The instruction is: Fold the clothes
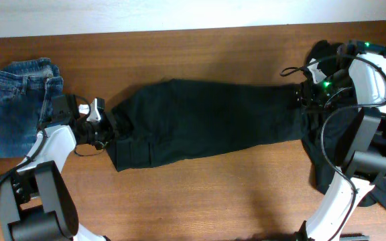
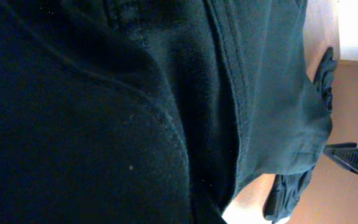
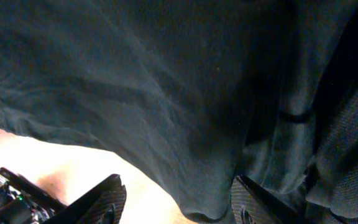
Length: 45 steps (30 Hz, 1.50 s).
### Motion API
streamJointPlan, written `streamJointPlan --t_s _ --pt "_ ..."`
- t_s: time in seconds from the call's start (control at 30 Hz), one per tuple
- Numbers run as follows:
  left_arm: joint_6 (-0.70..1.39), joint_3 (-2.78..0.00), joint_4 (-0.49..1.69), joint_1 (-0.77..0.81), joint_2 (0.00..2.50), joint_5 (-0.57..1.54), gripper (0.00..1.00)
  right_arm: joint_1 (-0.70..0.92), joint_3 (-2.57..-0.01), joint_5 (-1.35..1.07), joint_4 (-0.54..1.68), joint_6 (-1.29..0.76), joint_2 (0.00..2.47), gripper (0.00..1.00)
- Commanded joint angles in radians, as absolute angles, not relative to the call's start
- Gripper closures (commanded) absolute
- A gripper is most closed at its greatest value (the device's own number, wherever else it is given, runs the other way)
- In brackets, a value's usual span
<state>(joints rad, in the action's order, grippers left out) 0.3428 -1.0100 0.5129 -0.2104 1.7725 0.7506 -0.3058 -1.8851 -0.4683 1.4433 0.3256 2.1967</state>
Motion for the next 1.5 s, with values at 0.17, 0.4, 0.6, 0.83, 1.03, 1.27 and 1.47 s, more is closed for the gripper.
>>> streamJointPlan --t_s 0.17,0.4,0.6,0.83,1.03,1.27,1.47 --pt "0.319 -1.016 0.517 -0.204 1.745 0.782 0.99 -0.306 -1.829 -0.459 1.397 0.340 2.215 0.42" --pt "0.319 -1.016 0.564 -0.204 1.745 0.782 0.99 -0.306 -1.799 -0.469 1.364 0.332 2.215 0.96" --pt "0.297 -1.016 0.621 -0.212 1.745 0.782 0.99 -0.306 -1.911 -0.528 1.383 0.332 2.215 0.96" --pt "0.236 -1.016 0.728 -0.292 1.745 0.962 1.00 -0.306 -2.049 -0.478 1.402 0.294 2.215 0.96" --pt "0.168 -1.016 0.889 -0.337 1.745 1.153 1.00 -0.306 -2.047 -0.455 1.404 0.294 2.215 0.95" --pt "0.086 -1.016 1.153 -0.335 1.745 0.742 1.00 -0.306 -2.047 -0.455 1.403 0.294 2.215 0.94" --pt "0.051 -1.016 1.245 -0.335 1.745 0.684 1.00 -0.306 -2.047 -0.455 1.406 0.294 2.215 0.86"
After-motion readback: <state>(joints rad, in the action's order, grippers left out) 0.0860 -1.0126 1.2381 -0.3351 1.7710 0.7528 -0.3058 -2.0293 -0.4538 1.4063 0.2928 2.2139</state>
